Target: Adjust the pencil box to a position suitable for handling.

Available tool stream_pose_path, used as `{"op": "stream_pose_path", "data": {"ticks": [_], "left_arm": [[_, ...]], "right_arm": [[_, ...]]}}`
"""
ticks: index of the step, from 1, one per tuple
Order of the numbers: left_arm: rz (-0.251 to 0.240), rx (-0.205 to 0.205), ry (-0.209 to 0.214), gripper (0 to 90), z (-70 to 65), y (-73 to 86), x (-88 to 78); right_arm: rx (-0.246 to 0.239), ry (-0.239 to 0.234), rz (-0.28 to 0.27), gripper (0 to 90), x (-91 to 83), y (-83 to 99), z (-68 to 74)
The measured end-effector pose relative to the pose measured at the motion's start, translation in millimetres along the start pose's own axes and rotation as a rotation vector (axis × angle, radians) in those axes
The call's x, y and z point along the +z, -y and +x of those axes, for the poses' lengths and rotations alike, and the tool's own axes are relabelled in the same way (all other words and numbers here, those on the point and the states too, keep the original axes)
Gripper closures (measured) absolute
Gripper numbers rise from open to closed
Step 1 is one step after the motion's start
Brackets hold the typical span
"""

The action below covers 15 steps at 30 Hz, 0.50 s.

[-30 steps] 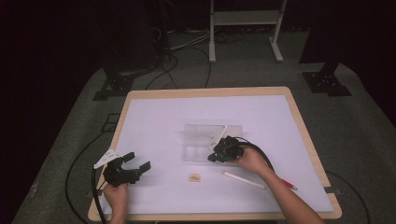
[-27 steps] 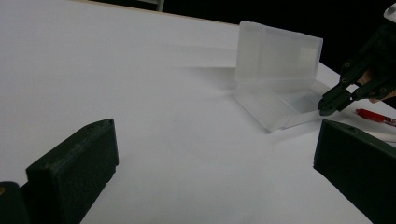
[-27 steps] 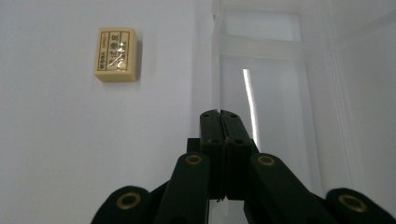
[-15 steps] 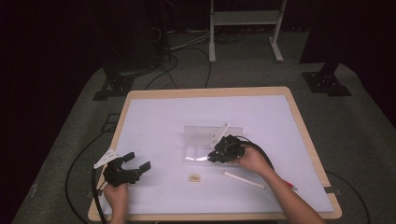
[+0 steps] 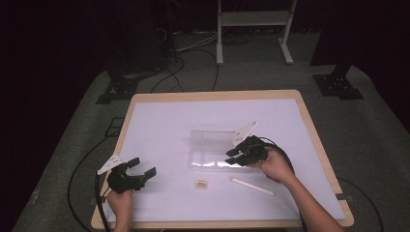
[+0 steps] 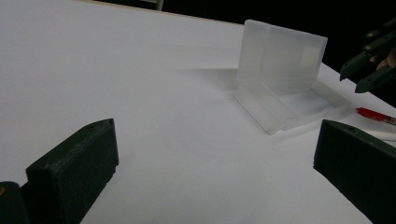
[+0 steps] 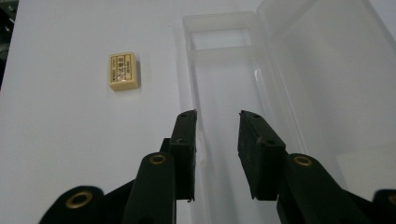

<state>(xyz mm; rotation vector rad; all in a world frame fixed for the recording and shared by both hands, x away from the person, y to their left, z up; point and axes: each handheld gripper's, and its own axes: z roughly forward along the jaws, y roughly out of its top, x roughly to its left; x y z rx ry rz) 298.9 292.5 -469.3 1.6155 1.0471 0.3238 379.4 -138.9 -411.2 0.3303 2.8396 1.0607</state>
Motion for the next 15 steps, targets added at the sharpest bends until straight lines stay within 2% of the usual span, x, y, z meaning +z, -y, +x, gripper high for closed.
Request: {"op": "stream_pose_path", "data": {"ticks": [3,10,15], "left_arm": [[0.001,0.004,0.002,0.0,-0.1,-0.1,-0.2],[-0.002,-0.003,0.003,0.0,-0.5,-0.1,-0.1],[-0.003,-0.003,0.003,0.0,-0.2,0.0,0.1]], "right_arm": [[0.006,0.008,-0.010,64.4,-4.9,4.7,-0.2],[0.082,0.032,-0.050,58.4,-26.4,27.4,-1.8],[0.101,0.054,-0.067,55.9,-42.3,42.0,0.3]]}}
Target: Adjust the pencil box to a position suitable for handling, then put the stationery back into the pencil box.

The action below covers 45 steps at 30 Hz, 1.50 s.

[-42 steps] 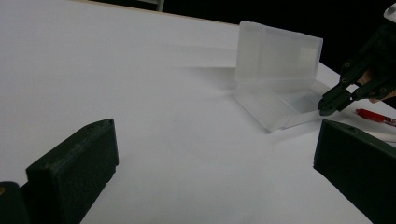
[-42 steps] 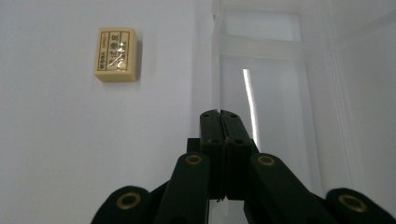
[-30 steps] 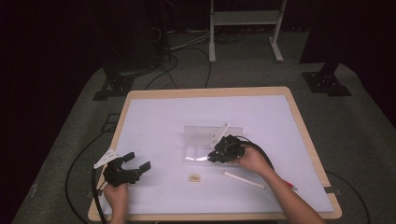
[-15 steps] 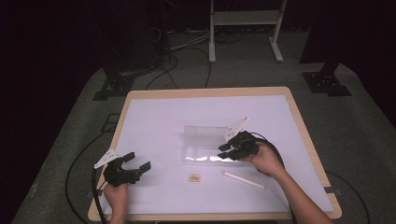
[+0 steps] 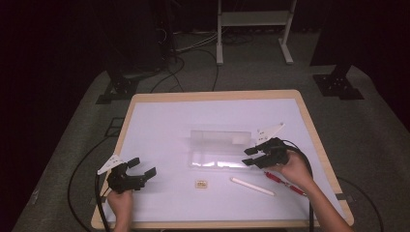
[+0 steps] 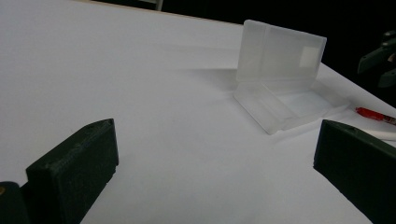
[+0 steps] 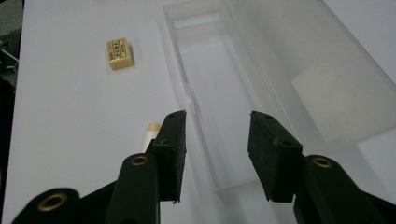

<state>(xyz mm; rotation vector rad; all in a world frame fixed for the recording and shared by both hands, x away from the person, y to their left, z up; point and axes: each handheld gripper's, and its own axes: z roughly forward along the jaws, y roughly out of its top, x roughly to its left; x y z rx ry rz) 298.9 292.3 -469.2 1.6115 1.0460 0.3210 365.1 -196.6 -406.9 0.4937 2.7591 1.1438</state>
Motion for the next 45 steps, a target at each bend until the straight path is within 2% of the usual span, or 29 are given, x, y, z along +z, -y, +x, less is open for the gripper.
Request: {"op": "stream_pose_path", "data": {"ticks": [4,5,6,9,11,15,27,35,45], "left_arm": [[0.004,0.000,0.000,0.0,-0.1,-0.1,-0.3],[0.005,0.003,-0.001,0.0,-0.1,-0.1,-0.1],[0.005,0.003,-0.001,0.0,-0.1,-0.1,-0.1],[0.006,0.002,0.001,0.0,-0.3,-0.3,0.1],[0.005,0.003,-0.002,0.0,-0.2,-0.3,0.2],[0.009,0.004,0.000,0.0,-0.8,-0.2,0.2],[0.009,0.001,-0.010,0.0,-0.2,0.2,0.2],[0.012,0.001,-0.008,0.0,-0.5,0.5,0.1],[0.011,0.002,-0.008,0.0,-0.5,0.4,0.2]], "right_arm": [[0.020,0.022,-0.009,53.7,-12.4,7.8,2.0],[0.033,0.039,-0.026,52.8,-20.7,13.6,3.8],[0.033,0.039,-0.026,52.8,-20.7,13.6,3.8],[0.060,0.060,-0.053,51.9,-35.5,27.9,7.2],[0.063,0.061,-0.054,51.8,-37.5,30.5,7.5],[0.081,0.088,-0.055,50.9,-48.0,46.7,10.2],[0.148,0.110,-0.073,45.2,-56.9,69.6,13.4],[0.184,0.121,-0.060,42.5,-55.5,80.6,13.2],[0.201,0.127,-0.046,42.6,-53.3,89.9,16.8]]}}
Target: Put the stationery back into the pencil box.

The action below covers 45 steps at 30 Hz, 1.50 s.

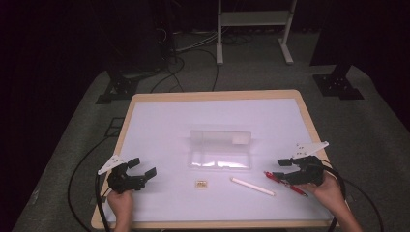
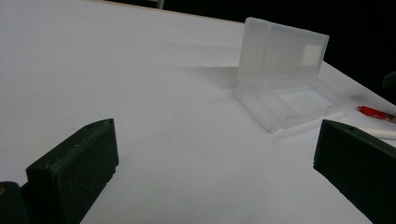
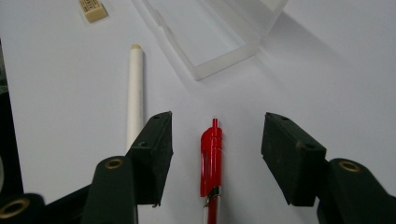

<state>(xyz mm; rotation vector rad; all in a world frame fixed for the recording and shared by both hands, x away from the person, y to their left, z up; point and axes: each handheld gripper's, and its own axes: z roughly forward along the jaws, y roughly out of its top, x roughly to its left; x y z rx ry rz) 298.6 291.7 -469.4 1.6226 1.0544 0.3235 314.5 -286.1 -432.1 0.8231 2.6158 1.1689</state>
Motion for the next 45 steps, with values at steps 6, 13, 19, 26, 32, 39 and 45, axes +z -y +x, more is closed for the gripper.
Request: {"op": "stream_pose_path", "data": {"ticks": [6,13,19,26,32,39,45], "left_arm": [[0.002,0.001,0.000,0.0,-0.4,0.2,0.3],[0.001,0.001,-0.002,0.0,-0.3,0.1,0.4],[0.003,0.001,-0.002,0.0,-0.5,0.2,0.7],[0.005,0.002,-0.004,0.0,-0.3,0.2,0.7],[0.006,0.000,-0.003,0.0,0.0,0.1,0.6],[0.004,-0.003,-0.001,0.0,0.1,0.2,0.4],[0.005,-0.001,-0.001,0.0,0.0,0.2,0.3]], "right_arm": [[0.005,0.003,0.003,44.2,-2.3,7.1,2.9],[0.018,0.010,0.005,46.3,-6.9,17.0,4.2],[0.021,0.019,0.015,53.1,-7.4,28.4,5.3],[0.005,0.023,0.030,61.3,-5.3,35.5,7.7],[-0.001,0.021,0.044,67.7,-4.1,39.8,9.0],[-0.032,0.047,0.065,74.1,-1.0,42.4,11.9],[-0.045,0.057,0.087,76.3,1.9,43.7,11.1]]}}
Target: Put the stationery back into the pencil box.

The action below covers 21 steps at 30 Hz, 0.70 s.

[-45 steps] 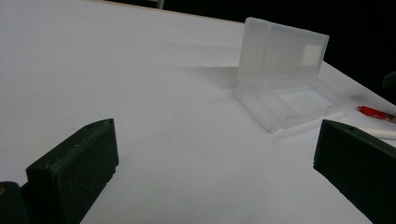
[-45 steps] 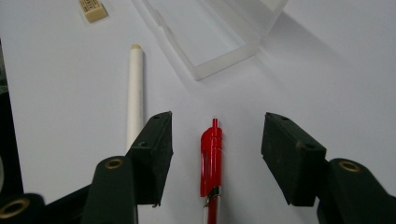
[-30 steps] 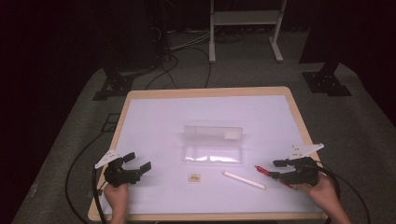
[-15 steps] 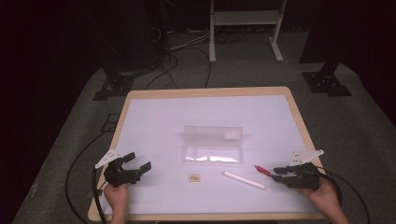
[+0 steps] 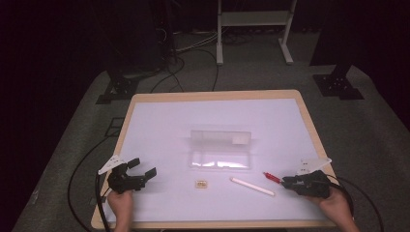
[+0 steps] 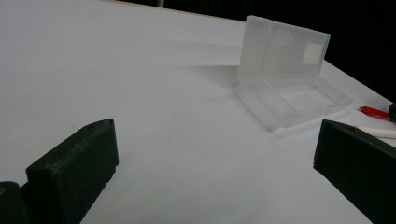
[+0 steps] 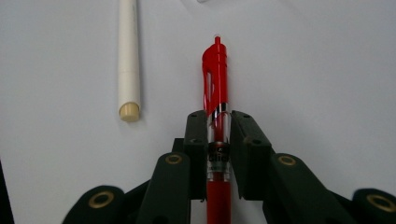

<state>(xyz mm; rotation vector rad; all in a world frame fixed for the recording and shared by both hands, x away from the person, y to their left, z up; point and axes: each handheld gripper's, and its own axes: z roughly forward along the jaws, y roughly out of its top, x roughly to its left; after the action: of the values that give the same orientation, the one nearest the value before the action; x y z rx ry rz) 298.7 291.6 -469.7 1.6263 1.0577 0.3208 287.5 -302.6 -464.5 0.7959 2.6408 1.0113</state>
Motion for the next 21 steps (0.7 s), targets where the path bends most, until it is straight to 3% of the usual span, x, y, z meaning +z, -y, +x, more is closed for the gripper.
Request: {"op": "stream_pose_path", "data": {"ticks": [10,17,21], "left_arm": [[-0.003,-0.001,0.001,0.0,0.2,-0.2,-0.1],[-0.008,0.001,0.004,0.0,0.6,-0.2,-0.5],[-0.006,0.001,0.004,0.0,0.4,-0.2,-0.3]], "right_arm": [[0.023,-0.016,0.012,78.8,0.0,0.2,-2.8],[0.030,-0.028,-0.013,78.9,-4.6,-4.6,-4.6],[0.016,-0.037,-0.050,78.9,-12.4,-16.0,-5.5]]}}
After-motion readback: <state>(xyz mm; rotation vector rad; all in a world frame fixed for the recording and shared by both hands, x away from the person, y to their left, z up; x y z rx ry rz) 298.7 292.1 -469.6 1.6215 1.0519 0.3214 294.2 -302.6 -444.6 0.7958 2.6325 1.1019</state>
